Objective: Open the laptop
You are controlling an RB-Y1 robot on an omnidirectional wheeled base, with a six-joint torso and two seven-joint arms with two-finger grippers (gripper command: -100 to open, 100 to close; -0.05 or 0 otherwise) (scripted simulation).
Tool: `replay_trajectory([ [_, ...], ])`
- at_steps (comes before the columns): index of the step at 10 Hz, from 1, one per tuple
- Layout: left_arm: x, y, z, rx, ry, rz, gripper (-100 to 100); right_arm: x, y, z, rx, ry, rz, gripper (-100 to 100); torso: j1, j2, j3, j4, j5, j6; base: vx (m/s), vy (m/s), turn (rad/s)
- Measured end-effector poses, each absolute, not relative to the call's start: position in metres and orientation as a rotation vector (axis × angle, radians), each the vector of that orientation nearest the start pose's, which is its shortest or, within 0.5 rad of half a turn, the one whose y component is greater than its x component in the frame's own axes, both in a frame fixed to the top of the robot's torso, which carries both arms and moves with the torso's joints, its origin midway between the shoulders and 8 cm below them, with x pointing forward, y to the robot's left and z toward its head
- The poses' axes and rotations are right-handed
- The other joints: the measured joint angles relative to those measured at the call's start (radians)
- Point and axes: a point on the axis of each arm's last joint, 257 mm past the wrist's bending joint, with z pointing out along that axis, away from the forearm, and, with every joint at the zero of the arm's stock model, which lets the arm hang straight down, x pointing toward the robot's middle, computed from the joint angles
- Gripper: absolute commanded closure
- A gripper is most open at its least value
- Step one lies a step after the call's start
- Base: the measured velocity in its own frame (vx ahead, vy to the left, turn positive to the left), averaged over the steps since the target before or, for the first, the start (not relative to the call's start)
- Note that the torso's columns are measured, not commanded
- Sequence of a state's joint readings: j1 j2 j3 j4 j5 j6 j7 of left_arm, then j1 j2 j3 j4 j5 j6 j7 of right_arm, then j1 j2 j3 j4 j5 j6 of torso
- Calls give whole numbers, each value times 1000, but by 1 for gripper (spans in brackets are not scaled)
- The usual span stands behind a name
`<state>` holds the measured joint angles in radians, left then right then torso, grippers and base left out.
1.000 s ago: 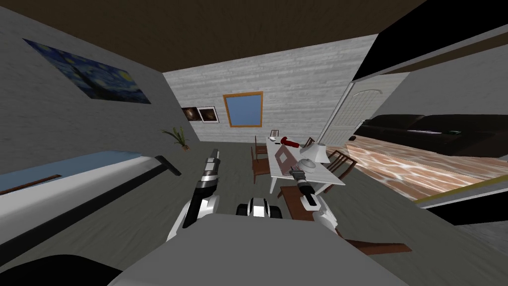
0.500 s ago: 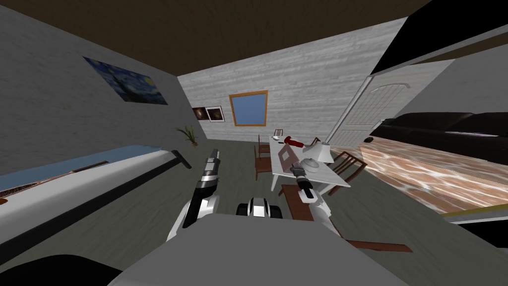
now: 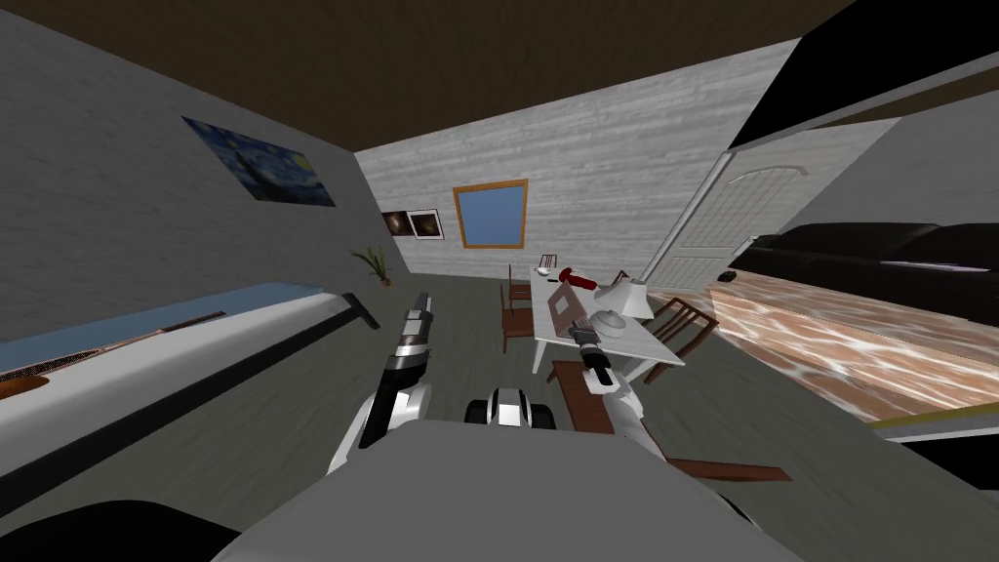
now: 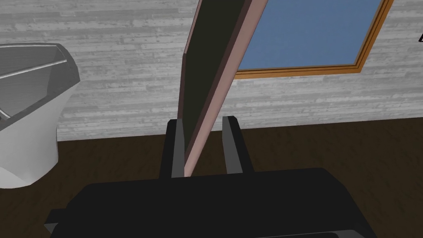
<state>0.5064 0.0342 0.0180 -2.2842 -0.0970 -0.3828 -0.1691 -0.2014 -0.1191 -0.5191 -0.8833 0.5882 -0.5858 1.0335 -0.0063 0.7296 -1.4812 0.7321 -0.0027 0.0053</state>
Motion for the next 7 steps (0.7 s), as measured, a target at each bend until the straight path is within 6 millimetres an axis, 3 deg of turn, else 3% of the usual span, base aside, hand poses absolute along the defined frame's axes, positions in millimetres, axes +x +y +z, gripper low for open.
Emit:
replay_trajectory([
  [2, 362, 278, 0, -590, 813, -1032, 0, 523, -379, -318, 102, 1526, -62, 100, -5, -1, 0, 0, 0, 2, 131, -48, -240],
  [3, 362, 278, 0, -590, 813, -1032, 0, 520, -367, -319, 91, 1526, -36, 100, -4, 0, 0, 0, -1, -2, 45, -32, -13],
  [4, 362, 278, 0, -590, 813, -1032, 0, 521, -364, -320, 84, 1526, -25, 100, -2, 0, 1, -1, -2, -6, 90, -55, -249],
  [5, 362, 278, 0, -590, 813, -1032, 0, 520, -356, -324, 82, 1522, 3, 100, -3, 0, 0, -3, -2, 2, 106, -46, -161],
  [7, 362, 278, 0, -590, 813, -1032, 0, 515, -344, -327, 67, 1522, 31, 100, 2, 4, 3, -2, -2, -5, 75, -43, -146],
])
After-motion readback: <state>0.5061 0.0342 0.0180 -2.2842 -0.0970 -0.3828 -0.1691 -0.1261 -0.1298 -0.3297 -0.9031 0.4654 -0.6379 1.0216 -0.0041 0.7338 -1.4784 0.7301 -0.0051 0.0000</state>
